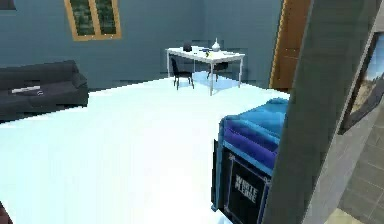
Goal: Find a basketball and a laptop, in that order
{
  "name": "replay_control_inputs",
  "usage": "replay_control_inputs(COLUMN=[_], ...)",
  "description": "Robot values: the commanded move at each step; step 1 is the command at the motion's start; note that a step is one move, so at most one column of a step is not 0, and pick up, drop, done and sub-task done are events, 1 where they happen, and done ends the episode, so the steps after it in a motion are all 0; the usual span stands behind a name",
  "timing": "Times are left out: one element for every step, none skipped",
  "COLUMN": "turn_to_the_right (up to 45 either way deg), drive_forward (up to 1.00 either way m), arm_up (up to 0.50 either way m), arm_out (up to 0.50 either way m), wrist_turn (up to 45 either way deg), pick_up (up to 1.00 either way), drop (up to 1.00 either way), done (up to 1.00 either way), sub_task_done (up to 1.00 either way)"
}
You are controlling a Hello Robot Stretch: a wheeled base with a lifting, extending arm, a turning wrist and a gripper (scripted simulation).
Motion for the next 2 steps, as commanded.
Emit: replay_control_inputs(turn_to_the_right=[-9.0, 0.0], drive_forward=[0.00, 0.60], arm_up=[0.00, 0.00], arm_out=[0.00, 0.00], wrist_turn=[0.0, 0.0], pick_up=[0.00, 0.00], drop=[0.00, 0.00], done=[0.00, 0.00], sub_task_done=[0.00, 0.00])
